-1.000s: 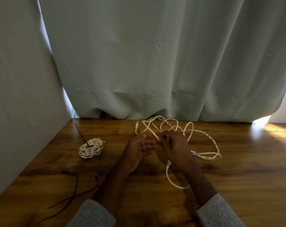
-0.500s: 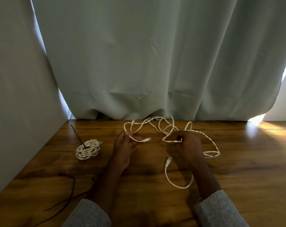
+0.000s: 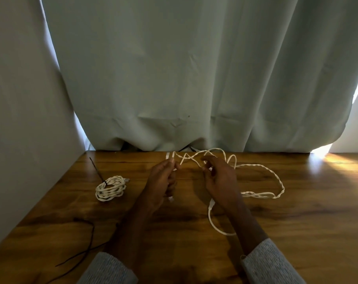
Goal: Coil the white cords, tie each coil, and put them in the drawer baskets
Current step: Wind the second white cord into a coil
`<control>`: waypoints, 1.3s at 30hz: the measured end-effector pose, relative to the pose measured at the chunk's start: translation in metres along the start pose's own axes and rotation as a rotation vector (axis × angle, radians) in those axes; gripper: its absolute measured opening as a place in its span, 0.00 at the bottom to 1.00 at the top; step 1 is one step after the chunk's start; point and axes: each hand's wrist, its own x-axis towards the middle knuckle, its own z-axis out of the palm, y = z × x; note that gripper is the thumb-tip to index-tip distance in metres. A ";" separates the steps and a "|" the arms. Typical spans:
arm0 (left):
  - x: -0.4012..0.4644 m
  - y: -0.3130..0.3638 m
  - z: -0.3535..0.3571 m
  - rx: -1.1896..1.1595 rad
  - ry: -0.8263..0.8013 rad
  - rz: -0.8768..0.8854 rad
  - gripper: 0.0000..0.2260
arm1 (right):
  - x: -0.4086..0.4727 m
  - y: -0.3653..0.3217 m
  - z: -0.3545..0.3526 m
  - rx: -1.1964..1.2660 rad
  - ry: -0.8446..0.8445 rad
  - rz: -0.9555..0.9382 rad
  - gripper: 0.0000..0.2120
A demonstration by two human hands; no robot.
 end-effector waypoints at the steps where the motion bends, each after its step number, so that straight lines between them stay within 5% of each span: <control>1: -0.001 0.003 0.001 0.034 -0.065 0.021 0.17 | 0.001 -0.001 0.003 0.024 -0.013 -0.015 0.18; 5: -0.007 0.012 -0.005 0.070 -0.316 0.029 0.18 | 0.010 -0.009 0.021 0.110 -0.103 -0.094 0.28; 8: -0.009 0.013 -0.013 0.030 -0.383 0.038 0.15 | 0.018 -0.007 0.038 0.031 -0.254 -0.036 0.18; 12: -0.002 0.007 -0.025 -0.092 -0.108 0.120 0.04 | 0.026 0.008 0.040 -0.094 -0.265 0.137 0.06; 16: 0.004 -0.006 -0.025 0.279 0.147 0.106 0.05 | 0.034 0.009 0.037 -0.216 -0.088 0.033 0.09; 22: 0.005 -0.012 -0.010 0.303 0.195 0.195 0.18 | 0.028 -0.032 0.049 0.141 -0.109 -0.134 0.09; 27: 0.003 -0.015 -0.007 0.176 0.239 0.113 0.17 | 0.017 -0.031 0.053 0.270 -0.205 -0.127 0.10; 32: 0.008 -0.022 -0.002 0.288 0.233 0.084 0.08 | 0.015 -0.026 0.054 0.409 -0.219 -0.037 0.11; 39: 0.025 -0.010 -0.025 -0.125 0.552 0.158 0.11 | 0.014 0.016 0.040 -0.099 -0.305 -0.028 0.18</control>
